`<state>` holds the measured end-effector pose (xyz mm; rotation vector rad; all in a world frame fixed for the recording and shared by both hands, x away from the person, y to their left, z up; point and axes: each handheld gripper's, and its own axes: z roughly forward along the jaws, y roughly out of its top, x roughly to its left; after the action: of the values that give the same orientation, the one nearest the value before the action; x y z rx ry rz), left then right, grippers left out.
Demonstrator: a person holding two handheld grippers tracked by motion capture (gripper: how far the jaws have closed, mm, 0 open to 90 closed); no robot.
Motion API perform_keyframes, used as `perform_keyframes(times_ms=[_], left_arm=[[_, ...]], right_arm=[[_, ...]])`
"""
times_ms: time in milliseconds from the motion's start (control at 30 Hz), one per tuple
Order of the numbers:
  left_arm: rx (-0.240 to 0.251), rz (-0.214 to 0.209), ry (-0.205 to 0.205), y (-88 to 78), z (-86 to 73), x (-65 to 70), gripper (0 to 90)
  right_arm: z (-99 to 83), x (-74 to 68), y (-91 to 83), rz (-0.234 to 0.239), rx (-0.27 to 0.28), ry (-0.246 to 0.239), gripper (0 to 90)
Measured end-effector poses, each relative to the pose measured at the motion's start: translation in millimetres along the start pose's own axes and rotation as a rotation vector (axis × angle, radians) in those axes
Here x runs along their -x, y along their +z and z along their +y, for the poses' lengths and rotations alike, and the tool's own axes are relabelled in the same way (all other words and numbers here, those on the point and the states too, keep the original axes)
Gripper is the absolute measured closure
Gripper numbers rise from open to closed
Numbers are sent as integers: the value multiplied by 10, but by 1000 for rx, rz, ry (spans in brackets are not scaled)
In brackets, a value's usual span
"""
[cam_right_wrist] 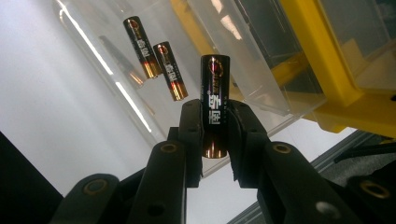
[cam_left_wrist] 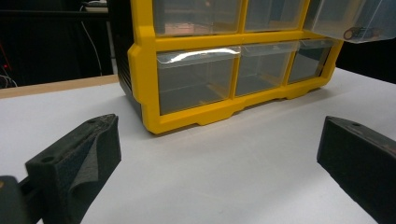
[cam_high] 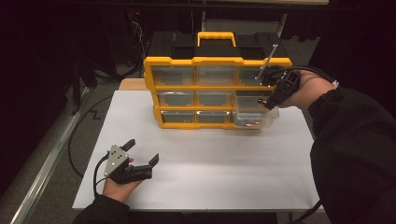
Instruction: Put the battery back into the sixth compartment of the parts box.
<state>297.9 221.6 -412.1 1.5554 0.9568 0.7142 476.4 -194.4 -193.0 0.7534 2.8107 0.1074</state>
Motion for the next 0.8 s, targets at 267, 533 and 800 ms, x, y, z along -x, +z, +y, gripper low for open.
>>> perform_keyframes(times_ms=[267,533,800], left_arm=[[4,0,-3,-6,0,-6,4],[2,-1,-3,-3,0,-8,4],[-1,0,0,5,-2,-5,4]], right_arm=[[31,24,38,-2,-4,7,788],[17,42,59,16,4,14,749],[-53,6,-121,0,61,11,543]])
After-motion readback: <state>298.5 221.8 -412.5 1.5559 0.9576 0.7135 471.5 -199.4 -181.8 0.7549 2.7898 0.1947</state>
